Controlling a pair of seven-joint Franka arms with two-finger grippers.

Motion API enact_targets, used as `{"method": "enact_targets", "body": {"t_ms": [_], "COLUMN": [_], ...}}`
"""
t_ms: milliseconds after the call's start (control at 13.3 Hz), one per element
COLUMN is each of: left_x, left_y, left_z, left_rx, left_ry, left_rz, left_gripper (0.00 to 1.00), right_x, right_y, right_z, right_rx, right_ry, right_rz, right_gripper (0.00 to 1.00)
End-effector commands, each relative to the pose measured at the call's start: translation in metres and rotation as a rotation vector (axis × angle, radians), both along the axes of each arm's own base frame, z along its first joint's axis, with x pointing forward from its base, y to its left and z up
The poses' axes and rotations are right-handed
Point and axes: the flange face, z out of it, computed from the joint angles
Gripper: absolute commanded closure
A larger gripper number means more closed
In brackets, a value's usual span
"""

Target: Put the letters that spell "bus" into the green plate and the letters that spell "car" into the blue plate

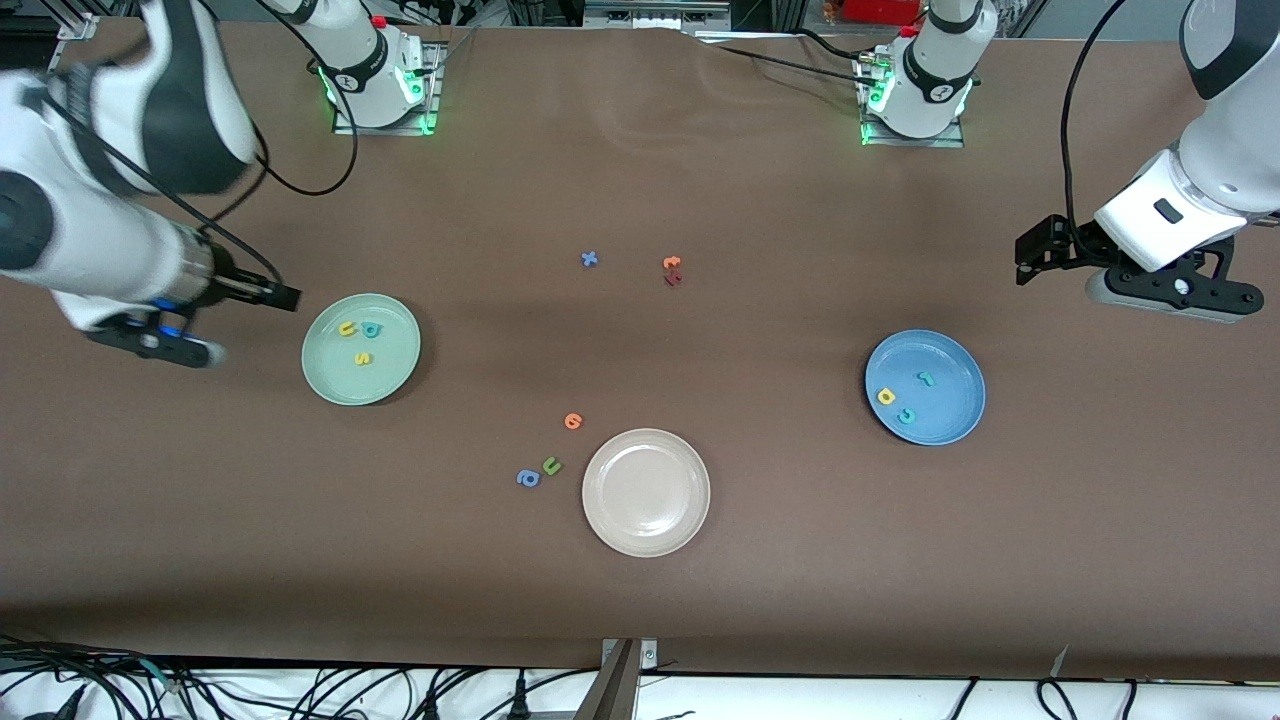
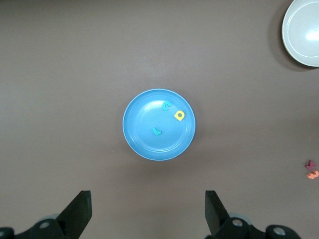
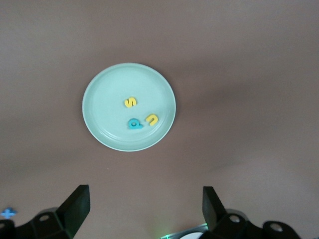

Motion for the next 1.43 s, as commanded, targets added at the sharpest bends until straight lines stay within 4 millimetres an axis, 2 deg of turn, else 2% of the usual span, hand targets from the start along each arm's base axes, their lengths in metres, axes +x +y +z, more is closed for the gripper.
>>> {"method": "enact_targets", "body": {"t_ms": [0,151,376,828,1129,1355], "left_x": [-0.008,-0.008,-0.008,-0.010,-0.009,-0.009], "left_y": [-0.002,-0.003,-0.003,0.000,0.000,0.001], "left_z": [0.006,0.006,0.007,0.005,0.003,0.002], "left_rx": [-0.023,-0.023,-0.024,-0.021,-0.019,-0.019], "left_ry": [0.005,0.006,0.004,0.023,0.028,0.029], "left_rz": [-0.006,-0.009,-0.007,-0.001,-0.001,0.002], "left_gripper": [0.00,0.00,0.00,0.00,0.00,0.00], "right_x": [-0.012,-0.018,-0.025,-0.017,-0.004,-0.006], "right_y": [-0.002,-0.003,-0.002,-0.005,0.002,0.004], "right_z": [0.048,0.068,0.081,0.069,0.051,0.046], "right_rx": [0.051,0.064,0.067,0.059,0.054,0.049], "right_ry": [-0.088,-0.125,-0.153,-0.161,-0.188,-0.184], "right_rz": [0.064,0.131,0.181,0.204,0.199,0.148], "right_gripper": [0.00,0.00,0.00,0.00,0.00,0.00]}}
